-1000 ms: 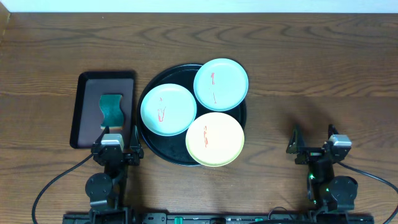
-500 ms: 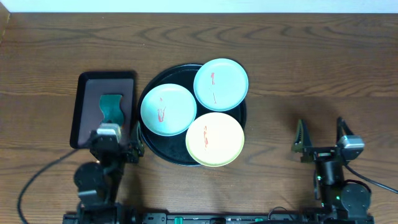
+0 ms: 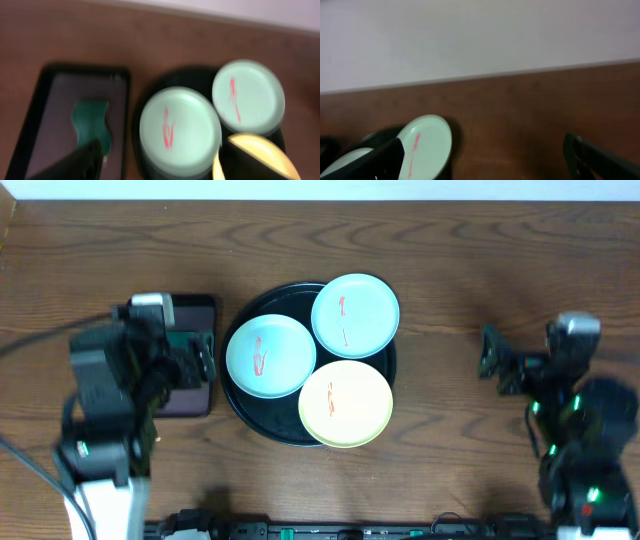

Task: Clean dirty plates on tray and stack at the side
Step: 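Move the right gripper to the top pale green plate and grip its rim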

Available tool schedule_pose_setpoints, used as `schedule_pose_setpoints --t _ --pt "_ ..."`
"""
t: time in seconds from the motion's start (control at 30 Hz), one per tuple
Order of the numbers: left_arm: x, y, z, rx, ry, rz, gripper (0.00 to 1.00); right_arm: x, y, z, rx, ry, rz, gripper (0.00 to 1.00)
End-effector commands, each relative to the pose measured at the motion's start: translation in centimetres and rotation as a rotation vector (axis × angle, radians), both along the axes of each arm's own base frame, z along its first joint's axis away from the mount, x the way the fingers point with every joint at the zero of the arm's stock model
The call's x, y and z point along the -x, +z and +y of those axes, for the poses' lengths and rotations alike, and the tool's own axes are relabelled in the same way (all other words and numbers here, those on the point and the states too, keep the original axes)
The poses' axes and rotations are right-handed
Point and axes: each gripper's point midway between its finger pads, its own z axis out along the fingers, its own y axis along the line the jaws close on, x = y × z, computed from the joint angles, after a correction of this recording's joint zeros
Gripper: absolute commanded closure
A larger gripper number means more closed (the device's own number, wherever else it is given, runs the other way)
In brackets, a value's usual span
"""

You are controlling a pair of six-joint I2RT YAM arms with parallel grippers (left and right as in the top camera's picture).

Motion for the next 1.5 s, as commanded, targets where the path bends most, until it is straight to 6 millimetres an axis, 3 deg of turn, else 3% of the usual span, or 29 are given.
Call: schedule_pose_setpoints --t 0.0,0.13,0.27,0.43,0.6,0.83,1.03,1.17,1.23,1.47 --pt "-1.6 0.9 -0.2 -0.013 -0.047 0.110 0.25 -2.0 1.8 0.8 0.006 0.039 0.089 0.01" --pt "-2.6 -0.8 0.0 0.007 -0.050 0.295 0.25 -3.9 1.3 0.9 0.003 0.047 0.275 0.01" --pt "-4.5 -2.9 0.2 0.016 -0.051 0.356 0.25 -5.9 0.6 0.9 0.002 0.043 0.345 0.01" --pt "-6.6 -5.1 0.4 0.034 -0.039 0.393 0.25 -6.3 -0.8 3.5 -0.080 0.174 0.402 0.01" --pt "-7.7 -6.5 0.6 0.036 -0.038 0.410 0.25 -8.2 -1.2 5.1 -0.172 0.196 0.402 0.01" --pt "-8.8 -6.2 1.5 0.027 -0.015 0.370 0.25 -10.1 -3.8 10.7 -0.175 0.319 0.522 0.01" --pt "-8.5 -6.4 3.8 0.035 0.076 0.387 0.25 -11.2 -5.6 15.9 -0.101 0.379 0.690 0.01" --pt "-7.7 -6.9 6.8 0.002 0.220 0.421 0.25 -11.1 -8.7 19.4 -0.021 0.373 0.819 0.01" --pt "-7.5 -7.0 7.0 0.005 0.227 0.429 0.25 -10.8 -10.1 20.4 -0.008 0.364 0.857 0.01" --pt "-6.9 -7.6 7.0 0.008 0.230 0.458 0.25 -9.1 -15.5 24.7 0.009 0.342 0.990 0.24"
